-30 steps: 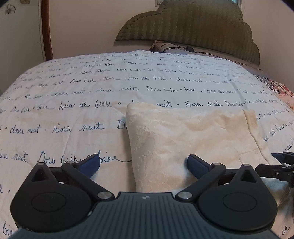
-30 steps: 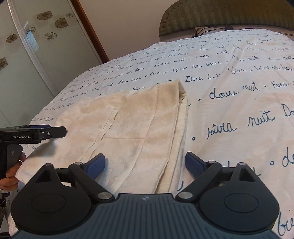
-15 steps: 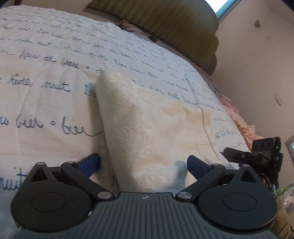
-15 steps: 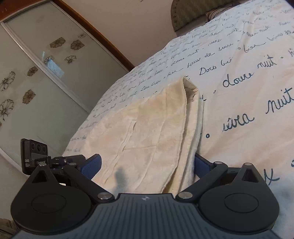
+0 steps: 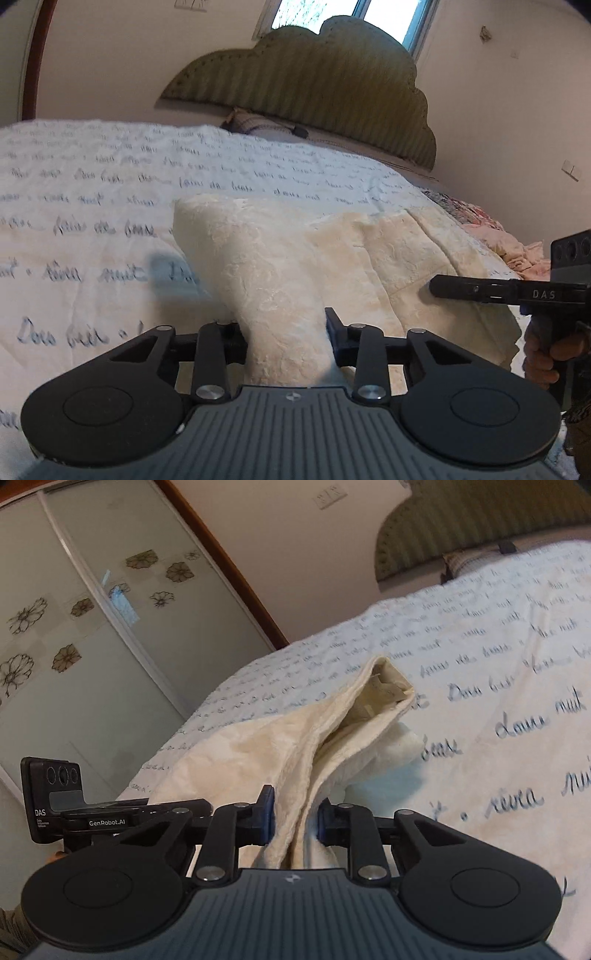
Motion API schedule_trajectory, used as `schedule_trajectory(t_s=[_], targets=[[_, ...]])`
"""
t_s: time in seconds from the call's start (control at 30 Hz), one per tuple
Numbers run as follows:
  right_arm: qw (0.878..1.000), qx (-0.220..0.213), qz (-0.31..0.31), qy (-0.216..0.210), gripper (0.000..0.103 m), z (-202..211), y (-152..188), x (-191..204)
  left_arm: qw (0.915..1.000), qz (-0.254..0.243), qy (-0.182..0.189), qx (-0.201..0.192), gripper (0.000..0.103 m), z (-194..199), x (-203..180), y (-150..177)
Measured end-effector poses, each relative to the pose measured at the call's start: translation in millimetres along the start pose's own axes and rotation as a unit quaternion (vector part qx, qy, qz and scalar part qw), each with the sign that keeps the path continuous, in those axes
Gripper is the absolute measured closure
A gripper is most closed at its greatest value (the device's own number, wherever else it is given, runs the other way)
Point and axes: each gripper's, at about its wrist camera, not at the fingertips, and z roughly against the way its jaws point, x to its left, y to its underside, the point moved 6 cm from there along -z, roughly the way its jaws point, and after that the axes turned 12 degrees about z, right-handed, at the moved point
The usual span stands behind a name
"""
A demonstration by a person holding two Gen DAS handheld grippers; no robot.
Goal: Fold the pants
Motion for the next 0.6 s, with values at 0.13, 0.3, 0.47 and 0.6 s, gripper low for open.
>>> schedule_trajectory(t_s=[0.13, 0.3, 0.47, 0.6], targets=[[0.999, -0.013, 0.044, -0.006, 0.081, -27.0, -32.7, 17.8, 0.9987, -0.020, -0.033, -0.033, 0.064, 9.7, 16.6, -33.9], [0.999, 0.019, 0.023, 0.014, 0.078, -95.6, -40.7, 7.4, 0.9952, 0.020, -0.095, 0.005, 0.051, -21.7, 69.8, -50.1], [0.990, 0.077, 0.059, 0.106, 0.042, -130.8, -10.3, -1.9, 0.9903, 0.045, -0.131, -0.009, 0.024, -35.4, 99.0, -31.2], [0.978, 0.033, 0.087, 0.187, 0.042, -90.5, -14.5, 9.4, 0.9847, 0.017, -0.167, -0.049, 0.019, -9.1, 89.7, -36.2]])
